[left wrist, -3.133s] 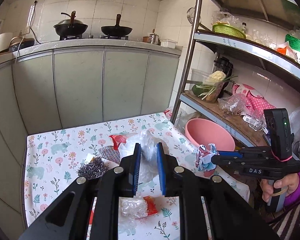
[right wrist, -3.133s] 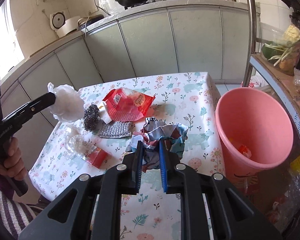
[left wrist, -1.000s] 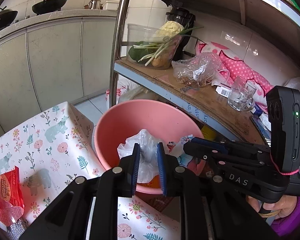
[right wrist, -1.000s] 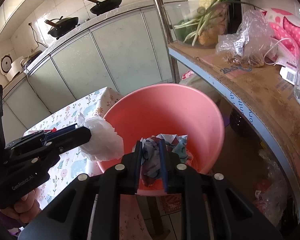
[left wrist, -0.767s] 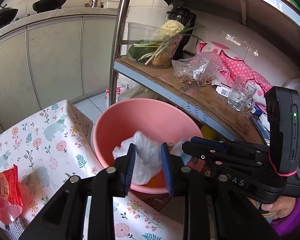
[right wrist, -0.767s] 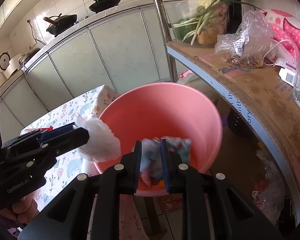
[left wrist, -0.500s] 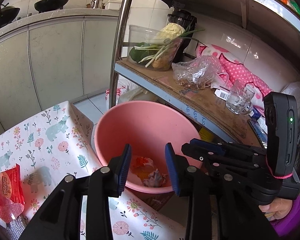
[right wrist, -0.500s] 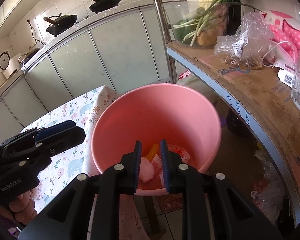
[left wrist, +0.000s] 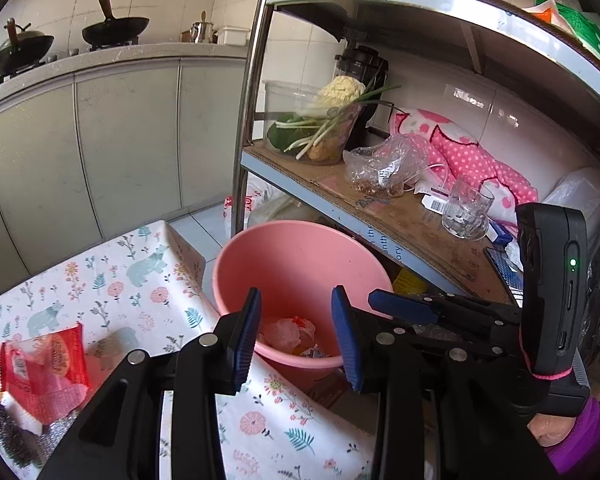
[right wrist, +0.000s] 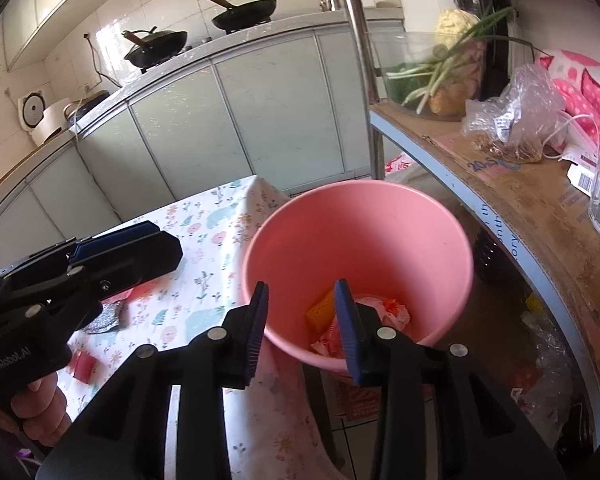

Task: Collect trash
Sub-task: 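Move both open grippers back over the table trash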

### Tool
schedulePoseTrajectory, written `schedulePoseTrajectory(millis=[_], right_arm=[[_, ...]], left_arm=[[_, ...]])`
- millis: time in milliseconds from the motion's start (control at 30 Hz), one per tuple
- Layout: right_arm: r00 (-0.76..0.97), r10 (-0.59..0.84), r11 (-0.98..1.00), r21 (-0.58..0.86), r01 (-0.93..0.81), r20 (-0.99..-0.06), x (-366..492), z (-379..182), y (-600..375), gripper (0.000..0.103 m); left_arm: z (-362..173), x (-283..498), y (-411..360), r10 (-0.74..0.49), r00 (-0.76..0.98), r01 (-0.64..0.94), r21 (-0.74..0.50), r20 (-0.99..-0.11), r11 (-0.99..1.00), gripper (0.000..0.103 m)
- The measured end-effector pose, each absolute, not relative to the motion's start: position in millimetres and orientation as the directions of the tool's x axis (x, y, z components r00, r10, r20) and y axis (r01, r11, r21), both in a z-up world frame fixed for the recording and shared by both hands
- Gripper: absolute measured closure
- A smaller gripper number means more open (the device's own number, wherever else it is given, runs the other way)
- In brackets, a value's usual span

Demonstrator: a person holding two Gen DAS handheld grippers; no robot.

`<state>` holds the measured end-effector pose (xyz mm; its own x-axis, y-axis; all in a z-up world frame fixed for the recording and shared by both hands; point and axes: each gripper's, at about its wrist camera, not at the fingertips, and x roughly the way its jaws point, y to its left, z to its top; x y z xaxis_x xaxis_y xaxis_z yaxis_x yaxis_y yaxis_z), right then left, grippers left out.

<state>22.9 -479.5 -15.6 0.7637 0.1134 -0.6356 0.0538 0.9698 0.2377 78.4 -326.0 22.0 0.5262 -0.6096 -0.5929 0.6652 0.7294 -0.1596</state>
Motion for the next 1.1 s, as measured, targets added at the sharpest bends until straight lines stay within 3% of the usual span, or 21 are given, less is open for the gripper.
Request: schedulePoseTrajectory(millis=[600,1100], right_arm=[[0.722,0.280,0.953,0.276,-0.127,-0.633,9,-4,-396,0.068],[0.566,0.453,0.888,0.296,-0.351,-0.689,4,-22,-304,0.068]], left_arm=[[36,14,-208,-0.452,0.676,0.557,0.003,-0.582,0.830,0.067],[5,-14,-73,-0.270,0.712,0.320,-0.043,-0.648,0.946,0.068]])
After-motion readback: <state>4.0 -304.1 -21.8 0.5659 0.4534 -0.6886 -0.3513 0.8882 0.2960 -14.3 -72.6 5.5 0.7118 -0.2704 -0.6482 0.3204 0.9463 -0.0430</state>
